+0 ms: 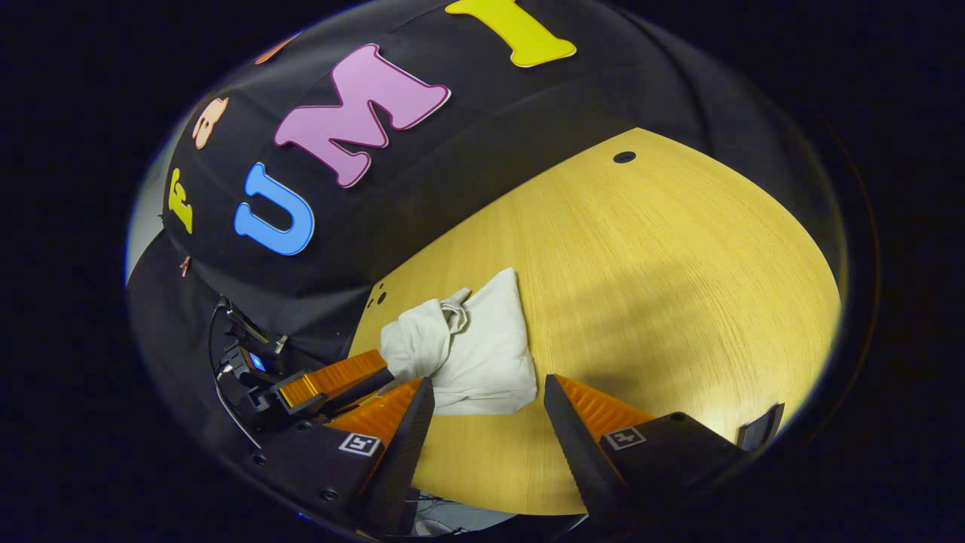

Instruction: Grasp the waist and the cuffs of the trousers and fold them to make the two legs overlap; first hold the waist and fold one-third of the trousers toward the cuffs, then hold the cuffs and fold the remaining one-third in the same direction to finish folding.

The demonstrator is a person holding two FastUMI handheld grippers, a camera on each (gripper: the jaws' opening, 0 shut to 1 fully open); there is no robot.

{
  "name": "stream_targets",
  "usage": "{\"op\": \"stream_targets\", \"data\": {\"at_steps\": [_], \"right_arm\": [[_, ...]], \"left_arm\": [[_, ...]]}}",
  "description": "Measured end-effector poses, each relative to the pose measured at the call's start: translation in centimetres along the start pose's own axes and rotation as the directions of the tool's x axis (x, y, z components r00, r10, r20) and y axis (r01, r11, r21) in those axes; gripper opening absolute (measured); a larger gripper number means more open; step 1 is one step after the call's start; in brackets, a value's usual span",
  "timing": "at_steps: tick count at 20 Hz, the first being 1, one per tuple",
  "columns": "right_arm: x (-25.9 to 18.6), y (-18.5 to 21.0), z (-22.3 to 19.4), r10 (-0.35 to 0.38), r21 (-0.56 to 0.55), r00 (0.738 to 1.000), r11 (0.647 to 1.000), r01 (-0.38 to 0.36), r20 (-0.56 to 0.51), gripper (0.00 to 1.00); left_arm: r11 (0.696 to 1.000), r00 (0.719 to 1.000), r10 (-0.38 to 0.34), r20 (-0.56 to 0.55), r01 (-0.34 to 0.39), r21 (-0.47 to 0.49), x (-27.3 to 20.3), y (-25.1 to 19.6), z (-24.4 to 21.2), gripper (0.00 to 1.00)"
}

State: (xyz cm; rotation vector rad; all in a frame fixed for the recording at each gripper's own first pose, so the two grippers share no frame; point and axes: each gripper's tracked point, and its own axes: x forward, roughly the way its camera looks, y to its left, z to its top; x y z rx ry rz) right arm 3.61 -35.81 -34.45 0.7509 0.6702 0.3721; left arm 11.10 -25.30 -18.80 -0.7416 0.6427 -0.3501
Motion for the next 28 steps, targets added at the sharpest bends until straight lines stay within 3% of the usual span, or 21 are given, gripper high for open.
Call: {"op": "stream_targets", "data": {"at_steps": [4,11,20,28], "right_arm": [[-0.7,3.6,0.3,0.067,-0.010,0.998,0.998,-0.067,0.011,0.91],[-1.4,6.6,0.1,0.137,-0.024,0.991,0.990,-0.137,-0.005,0.91],[-1.8,6.7,-1.5,0.127,-0.054,0.989,0.990,-0.131,-0.079,0.90],[-1.7,7.3,-1.1,0.114,-0.058,0.992,0.991,-0.118,-0.062,0.91]], "left_arm": [[1.000,0.990,-0.005,0.138,0.009,-0.029,-6.2,-0.9,3.5,0.90],[0.998,0.977,0.045,0.210,-0.037,-0.044,-12.3,0.1,3.7,0.92],[0.995,0.970,0.080,0.230,-0.065,-0.069,-16.1,0.6,2.4,0.92],[0.995,0.975,0.076,0.209,-0.063,-0.071,-16.7,0.7,1.9,0.92]]}}
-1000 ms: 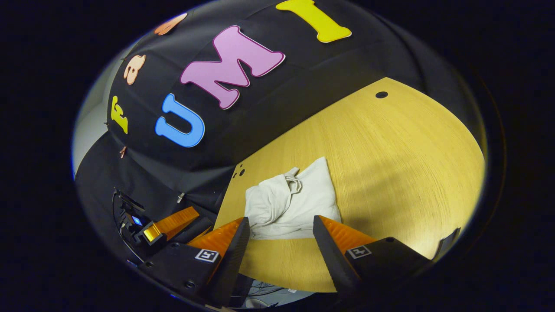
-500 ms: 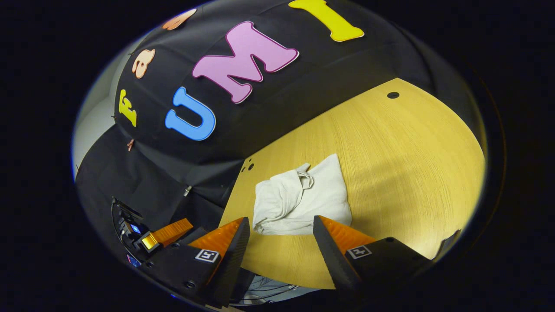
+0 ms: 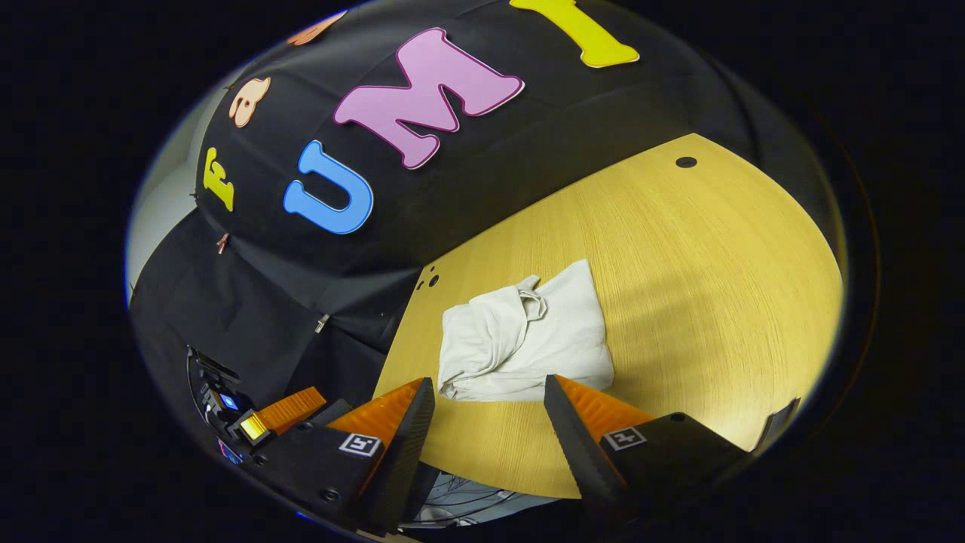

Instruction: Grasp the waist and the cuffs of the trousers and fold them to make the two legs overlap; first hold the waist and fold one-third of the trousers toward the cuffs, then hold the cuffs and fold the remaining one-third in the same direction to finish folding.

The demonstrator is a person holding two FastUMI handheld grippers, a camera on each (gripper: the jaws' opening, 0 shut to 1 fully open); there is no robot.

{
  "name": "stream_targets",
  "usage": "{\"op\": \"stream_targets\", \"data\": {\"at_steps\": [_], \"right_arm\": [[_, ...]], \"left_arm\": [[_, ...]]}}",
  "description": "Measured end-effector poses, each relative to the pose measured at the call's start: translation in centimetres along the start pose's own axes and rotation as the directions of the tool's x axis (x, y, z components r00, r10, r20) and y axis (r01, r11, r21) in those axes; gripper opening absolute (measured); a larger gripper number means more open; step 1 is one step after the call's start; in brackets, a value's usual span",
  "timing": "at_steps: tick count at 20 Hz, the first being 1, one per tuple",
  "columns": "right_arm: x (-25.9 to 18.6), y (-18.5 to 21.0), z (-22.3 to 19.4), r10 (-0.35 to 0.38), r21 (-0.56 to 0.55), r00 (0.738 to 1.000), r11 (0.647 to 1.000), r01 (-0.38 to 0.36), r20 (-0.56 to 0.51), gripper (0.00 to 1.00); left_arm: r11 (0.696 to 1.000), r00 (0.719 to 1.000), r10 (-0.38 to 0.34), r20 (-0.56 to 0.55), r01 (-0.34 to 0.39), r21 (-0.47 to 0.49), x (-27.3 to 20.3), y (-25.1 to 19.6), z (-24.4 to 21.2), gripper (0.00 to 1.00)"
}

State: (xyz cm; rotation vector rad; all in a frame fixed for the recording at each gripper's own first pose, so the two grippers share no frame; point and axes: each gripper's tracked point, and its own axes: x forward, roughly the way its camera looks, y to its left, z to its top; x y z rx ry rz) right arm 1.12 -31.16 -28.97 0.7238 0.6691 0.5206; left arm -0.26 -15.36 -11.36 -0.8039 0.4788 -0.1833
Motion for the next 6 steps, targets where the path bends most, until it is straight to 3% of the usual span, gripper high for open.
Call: {"op": "stream_targets", "data": {"at_steps": [6], "right_arm": [[-0.30,0.06,0.43,-0.022,-0.002,0.999,1.000,0.022,0.024,0.91]], "left_arm": [[1.000,1.000,-0.016,-0.005,0.016,0.001,-0.15,0.09,0.08,0.92]]}}
